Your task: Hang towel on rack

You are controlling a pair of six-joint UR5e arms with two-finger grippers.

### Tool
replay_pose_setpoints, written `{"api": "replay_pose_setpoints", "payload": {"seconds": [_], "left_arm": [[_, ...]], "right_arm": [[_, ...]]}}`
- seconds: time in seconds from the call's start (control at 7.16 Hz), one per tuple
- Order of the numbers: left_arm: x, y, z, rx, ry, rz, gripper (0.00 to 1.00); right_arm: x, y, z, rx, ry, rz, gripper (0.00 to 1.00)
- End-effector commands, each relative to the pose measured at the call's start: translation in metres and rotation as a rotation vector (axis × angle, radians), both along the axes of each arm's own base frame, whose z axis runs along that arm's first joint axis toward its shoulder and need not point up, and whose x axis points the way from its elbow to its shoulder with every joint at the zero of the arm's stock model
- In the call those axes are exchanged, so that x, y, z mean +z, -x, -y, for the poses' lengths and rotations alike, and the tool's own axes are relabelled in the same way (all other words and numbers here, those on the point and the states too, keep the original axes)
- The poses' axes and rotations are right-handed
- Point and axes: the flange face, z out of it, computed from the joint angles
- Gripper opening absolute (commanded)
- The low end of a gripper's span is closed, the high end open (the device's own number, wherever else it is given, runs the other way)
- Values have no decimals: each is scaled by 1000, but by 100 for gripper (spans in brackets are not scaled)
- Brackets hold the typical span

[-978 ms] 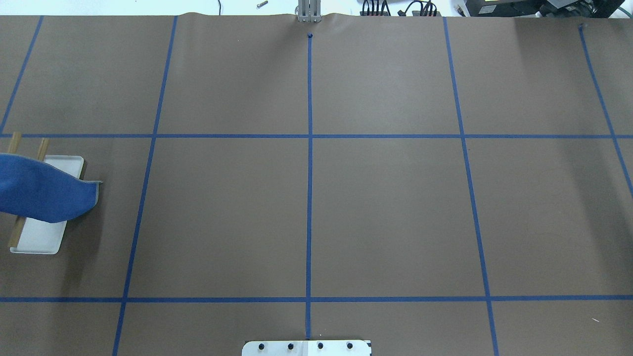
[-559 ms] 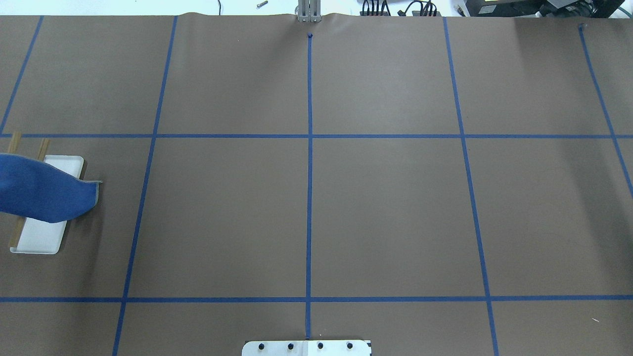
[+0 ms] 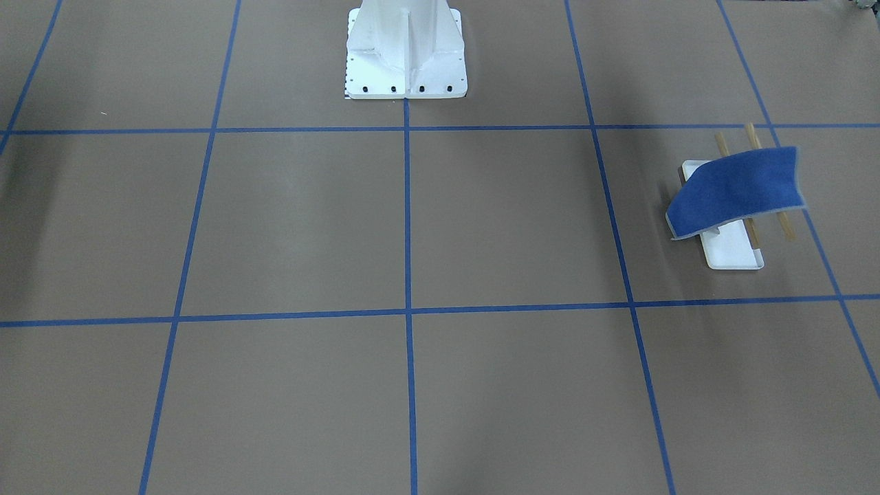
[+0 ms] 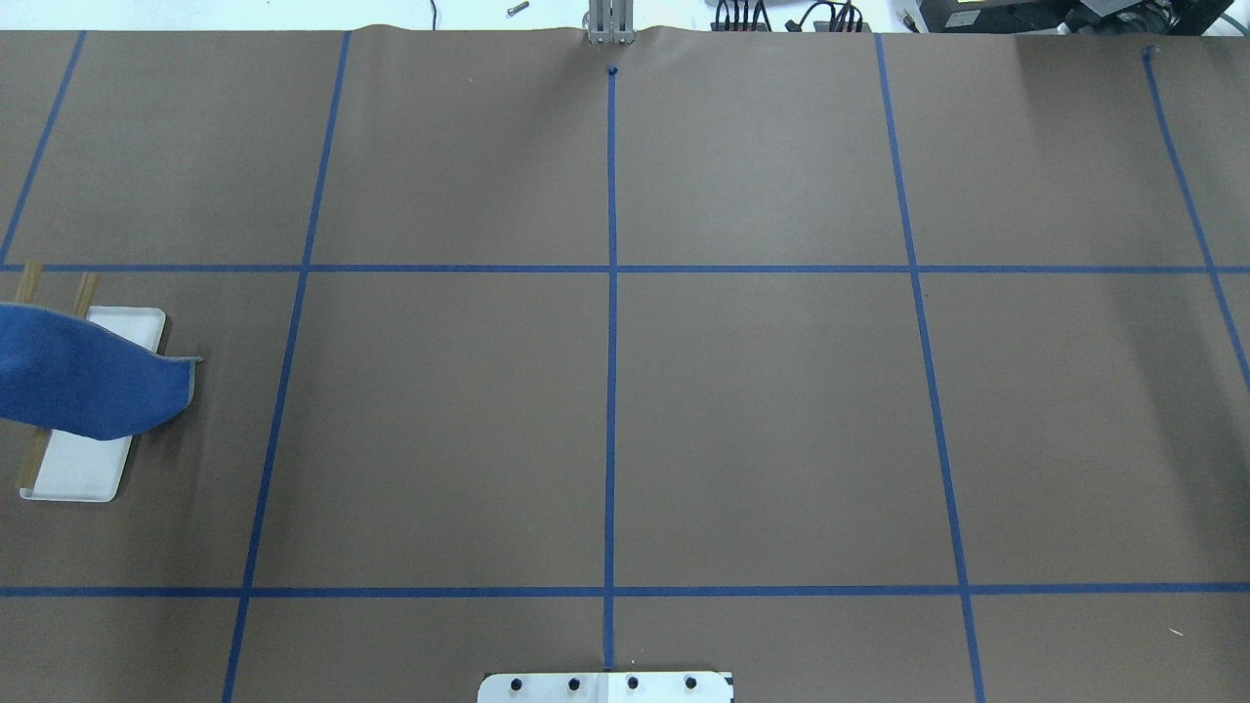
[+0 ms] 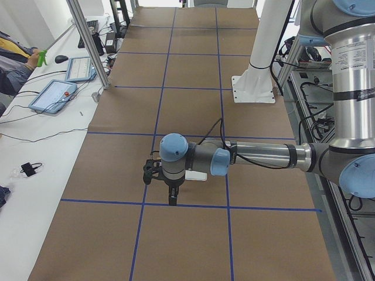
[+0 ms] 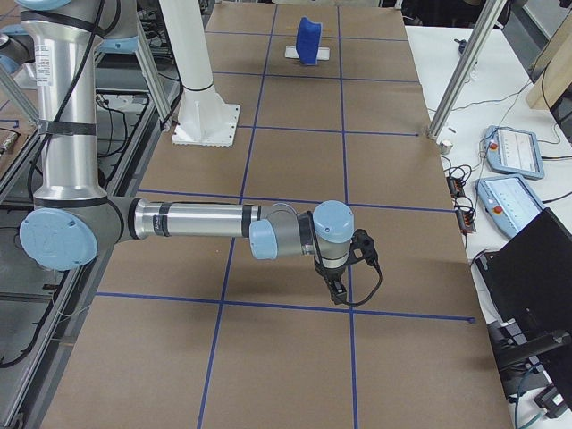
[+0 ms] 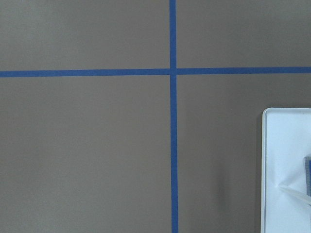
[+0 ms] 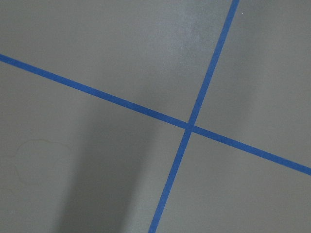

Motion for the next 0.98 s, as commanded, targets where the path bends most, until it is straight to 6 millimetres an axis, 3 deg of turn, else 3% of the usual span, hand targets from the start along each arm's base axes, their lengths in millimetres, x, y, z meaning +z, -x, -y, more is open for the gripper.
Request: {"api": "replay_pose_setpoints", "payload": {"seconds": [0.0, 0.84], "left_arm": [[-1, -1, 4, 3, -11, -3, 98], [0, -2, 5, 4, -20, -3, 98]], "right_arm": [[0, 0, 1, 0, 0, -1, 100], [-1, 0, 1, 1, -1, 4, 100]]}}
